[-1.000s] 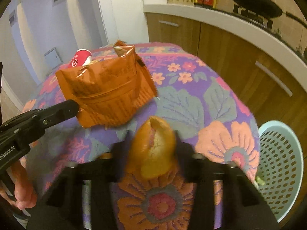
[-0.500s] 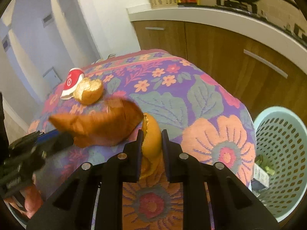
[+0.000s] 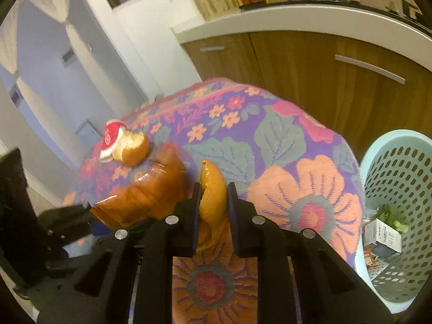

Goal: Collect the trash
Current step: 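Grasp the panda snack bag with the left gripper while the right gripper grasps an orange peel, then carry the panda bag and peel over the wastebasket and release both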

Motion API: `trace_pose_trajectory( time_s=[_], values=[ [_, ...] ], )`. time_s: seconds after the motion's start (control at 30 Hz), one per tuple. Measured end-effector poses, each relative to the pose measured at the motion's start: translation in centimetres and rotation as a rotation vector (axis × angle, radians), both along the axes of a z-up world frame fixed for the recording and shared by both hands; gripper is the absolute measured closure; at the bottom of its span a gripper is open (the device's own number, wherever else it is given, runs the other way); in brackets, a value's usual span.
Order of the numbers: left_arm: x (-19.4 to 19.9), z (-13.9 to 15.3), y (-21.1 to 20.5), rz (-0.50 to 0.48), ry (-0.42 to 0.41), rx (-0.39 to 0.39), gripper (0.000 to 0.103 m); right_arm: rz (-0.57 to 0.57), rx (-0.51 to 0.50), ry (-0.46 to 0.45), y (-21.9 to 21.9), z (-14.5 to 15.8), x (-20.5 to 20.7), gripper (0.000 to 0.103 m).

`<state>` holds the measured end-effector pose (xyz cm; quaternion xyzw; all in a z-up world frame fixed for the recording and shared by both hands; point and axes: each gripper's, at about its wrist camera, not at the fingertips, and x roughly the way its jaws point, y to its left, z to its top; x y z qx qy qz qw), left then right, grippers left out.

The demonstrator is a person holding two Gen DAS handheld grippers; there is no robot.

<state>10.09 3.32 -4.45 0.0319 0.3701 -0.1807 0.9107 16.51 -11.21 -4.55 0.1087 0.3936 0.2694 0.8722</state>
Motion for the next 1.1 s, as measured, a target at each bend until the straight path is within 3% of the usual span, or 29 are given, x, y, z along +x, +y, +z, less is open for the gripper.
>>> trace_pose_trajectory(
  time_s=[0.17,0.4,0.7,0.9,1.1],
  values=[
    [-0.5,0.7,0.6,0.027,-0.009,-0.071,0.096,-0.042,-0.025,-0.055,-1.1,0.9,-1.1,0.087],
    [-0.5,2.9,-2.2,-0.042,-0.037,-0.151,0.096,-0.14,-0.038,-0.14,-6.1,3.4,-2.8,0.087],
    [1.4,4.4,-11.0,-0.175,-0.051,-0.125,0.096,-0.323,-0.02,-0.135,-16.2,3.2,-3.7,0.087],
    [3.6,3.2,-16.4,-0.217,-0.001,-0.119,0.096,-0.424,-0.002,-0.099,-22.0,1.5,-3.9,0.087],
    [5.8,1.1,-20.3,-0.237,0.069,-0.095,0.095,-0.469,0.003,-0.038,-25.2,-0.7,-3.4,0.087]
  ],
)
